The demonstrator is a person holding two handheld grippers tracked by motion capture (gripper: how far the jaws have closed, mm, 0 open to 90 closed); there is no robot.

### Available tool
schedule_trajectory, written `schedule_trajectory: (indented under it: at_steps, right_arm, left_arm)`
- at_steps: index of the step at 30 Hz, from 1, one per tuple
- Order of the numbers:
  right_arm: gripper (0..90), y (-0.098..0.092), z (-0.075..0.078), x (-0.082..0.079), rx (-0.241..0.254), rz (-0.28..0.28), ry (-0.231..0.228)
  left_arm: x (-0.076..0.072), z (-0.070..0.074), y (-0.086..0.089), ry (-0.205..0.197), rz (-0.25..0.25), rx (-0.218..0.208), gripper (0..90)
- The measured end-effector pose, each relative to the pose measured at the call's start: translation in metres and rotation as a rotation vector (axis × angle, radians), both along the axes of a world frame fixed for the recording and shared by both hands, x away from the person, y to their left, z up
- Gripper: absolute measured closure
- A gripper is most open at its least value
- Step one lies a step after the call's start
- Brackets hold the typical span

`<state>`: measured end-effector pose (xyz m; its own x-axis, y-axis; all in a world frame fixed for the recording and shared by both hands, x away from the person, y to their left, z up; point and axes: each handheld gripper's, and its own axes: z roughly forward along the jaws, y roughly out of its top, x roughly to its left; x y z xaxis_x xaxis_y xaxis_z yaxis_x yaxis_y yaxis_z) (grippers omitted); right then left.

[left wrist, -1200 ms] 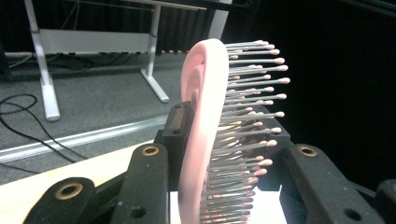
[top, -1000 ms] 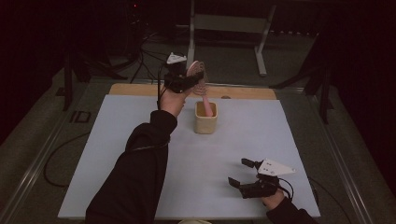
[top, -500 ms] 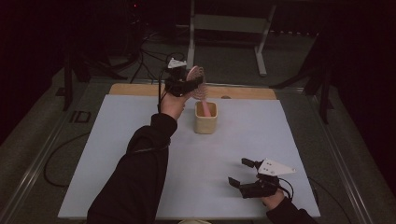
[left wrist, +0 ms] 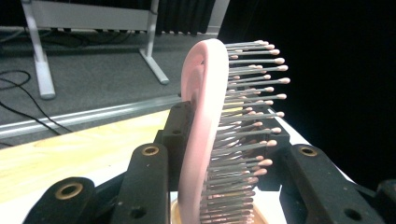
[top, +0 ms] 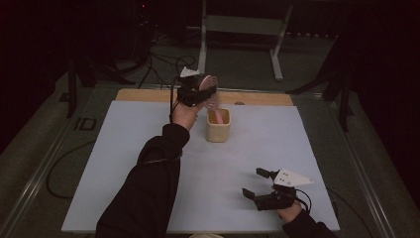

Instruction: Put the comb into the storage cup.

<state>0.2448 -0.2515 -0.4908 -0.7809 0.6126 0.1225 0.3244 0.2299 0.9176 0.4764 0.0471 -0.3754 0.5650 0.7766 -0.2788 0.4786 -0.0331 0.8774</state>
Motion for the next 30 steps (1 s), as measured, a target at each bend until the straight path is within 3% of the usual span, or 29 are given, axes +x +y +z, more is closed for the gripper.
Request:
schedule_trajectory:
  at_steps: [12, 30]
  right_arm:
    - [9.9, 0.000, 0.000, 0.001, 0.001, 0.003, 0.008]
    - [9.9, -0.001, 0.000, 0.002, -0.001, 0.004, 0.009]
  left_arm:
    - [0.005, -0.016, -0.003, 0.040, -0.006, -0.015, 65.6]
    - [0.010, -0.029, 0.001, 0.045, 0.002, -0.034, 65.3]
